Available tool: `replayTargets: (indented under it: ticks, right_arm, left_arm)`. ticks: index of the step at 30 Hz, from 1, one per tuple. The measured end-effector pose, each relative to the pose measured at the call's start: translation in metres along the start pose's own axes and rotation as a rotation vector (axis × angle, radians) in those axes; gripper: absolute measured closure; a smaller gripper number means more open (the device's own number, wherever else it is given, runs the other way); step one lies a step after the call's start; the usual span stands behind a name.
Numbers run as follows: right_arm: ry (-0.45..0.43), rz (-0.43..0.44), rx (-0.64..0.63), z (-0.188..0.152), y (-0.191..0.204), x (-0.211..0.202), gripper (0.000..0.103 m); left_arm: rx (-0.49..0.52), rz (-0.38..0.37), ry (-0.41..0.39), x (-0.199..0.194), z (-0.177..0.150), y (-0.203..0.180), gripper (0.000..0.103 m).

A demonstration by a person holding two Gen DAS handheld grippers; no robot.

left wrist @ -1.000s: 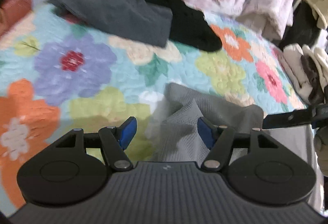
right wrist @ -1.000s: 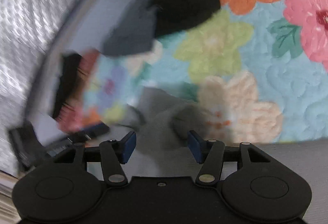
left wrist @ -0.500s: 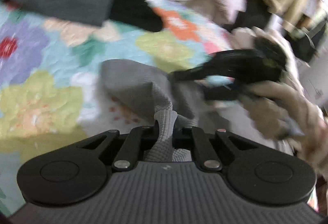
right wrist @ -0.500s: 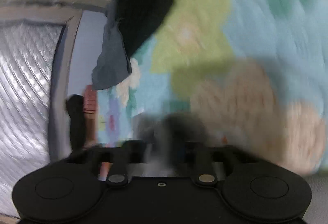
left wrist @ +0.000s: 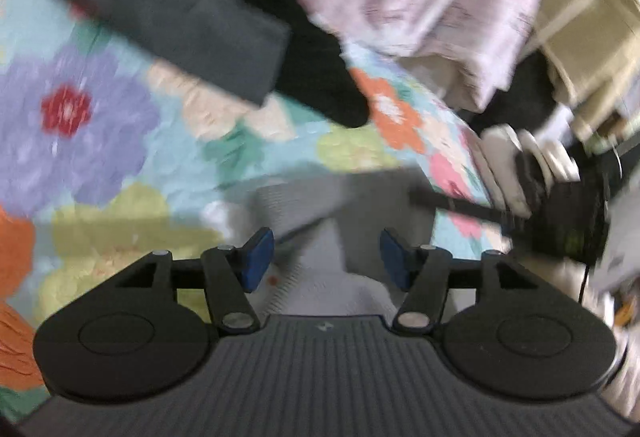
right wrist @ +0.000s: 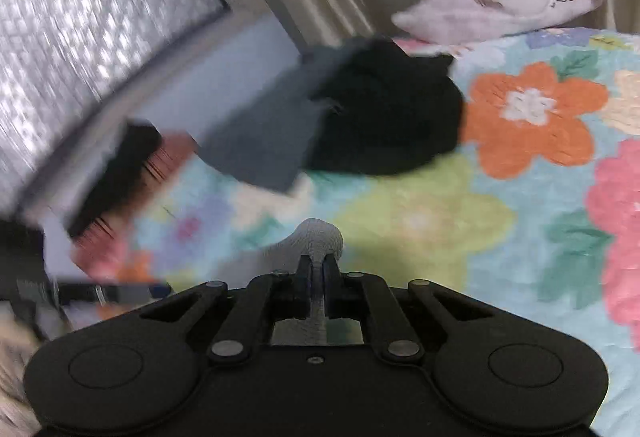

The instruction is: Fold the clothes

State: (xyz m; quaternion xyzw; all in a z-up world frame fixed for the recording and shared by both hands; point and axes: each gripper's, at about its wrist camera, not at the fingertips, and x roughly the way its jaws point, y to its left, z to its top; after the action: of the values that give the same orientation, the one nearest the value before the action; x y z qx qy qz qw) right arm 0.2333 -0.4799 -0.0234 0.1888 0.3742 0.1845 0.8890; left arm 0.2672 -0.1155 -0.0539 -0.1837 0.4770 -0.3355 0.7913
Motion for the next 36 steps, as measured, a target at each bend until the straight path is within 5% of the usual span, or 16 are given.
replayTargets:
  ticks: [2, 4, 5, 8, 11, 13, 15, 16, 17, 23, 27, 30, 33, 34, 36]
  right_arm:
    - [0.006, -0.009, 0.069, -0.003, -0.009, 0.004, 0.088]
    - [0.007, -0.006, 0.112, -0.006, -0.014, 0.004, 0.083]
    - [0.010, -0.004, 0.123, -0.008, -0.015, 0.004, 0.072]
    - [0.066, 0.011, 0.179, -0.008, -0.019, 0.011, 0.059]
    - [0.129, 0.029, 0.224, -0.016, -0.021, 0.024, 0.046]
    - [0.144, -0.001, 0.230, -0.021, -0.018, 0.034, 0.046]
    - [0.125, -0.014, 0.200, -0.024, -0.012, 0.039, 0.050]
    - [0.107, -0.015, 0.174, -0.025, -0.008, 0.040, 0.080]
    - [0.087, -0.014, 0.147, -0.025, -0.003, 0.040, 0.096]
    - [-0.163, 0.098, -0.019, -0.011, 0.021, 0.010, 0.097]
    - [-0.121, -0.098, -0.181, -0.005, 0.032, 0.022, 0.099]
    - [-0.048, -0.204, -0.226, -0.011, 0.032, 0.040, 0.099]
    - [-0.025, -0.287, -0.249, -0.016, 0.031, 0.044, 0.081]
    - [-0.025, -0.310, -0.238, -0.017, 0.029, 0.041, 0.075]
    - [-0.031, -0.301, -0.171, -0.018, 0.024, 0.027, 0.072]
  left_arm:
    - [-0.025, 0.034, 0.060, 0.017, 0.006, 0.010, 0.045]
    - [0.055, 0.053, 0.146, 0.031, 0.009, 0.007, 0.045]
    - [0.114, 0.076, 0.171, 0.036, 0.009, 0.001, 0.045]
    - [0.226, 0.140, 0.201, 0.046, 0.011, -0.016, 0.041]
    - [0.127, 0.115, 0.210, 0.060, 0.019, -0.009, 0.025]
    - [0.032, 0.086, 0.178, 0.066, 0.025, 0.002, 0.028]
    - [-0.052, 0.068, 0.119, 0.067, 0.031, 0.010, 0.088]
    - [-0.081, 0.050, 0.103, 0.069, 0.034, 0.014, 0.099]
    - [-0.067, 0.051, 0.075, 0.067, 0.036, 0.012, 0.099]
    - [0.263, 0.141, -0.175, 0.036, 0.040, -0.046, 0.099]
    - [0.600, 0.403, -0.342, 0.039, 0.034, -0.092, 0.098]
    - [0.643, 0.436, -0.264, 0.058, 0.035, -0.098, 0.094]
    - [0.619, 0.497, -0.202, 0.065, 0.032, -0.092, 0.074]
    - [0.594, 0.508, -0.183, 0.061, 0.029, -0.088, 0.059]
    - [0.560, 0.515, -0.169, 0.043, 0.018, -0.079, 0.053]
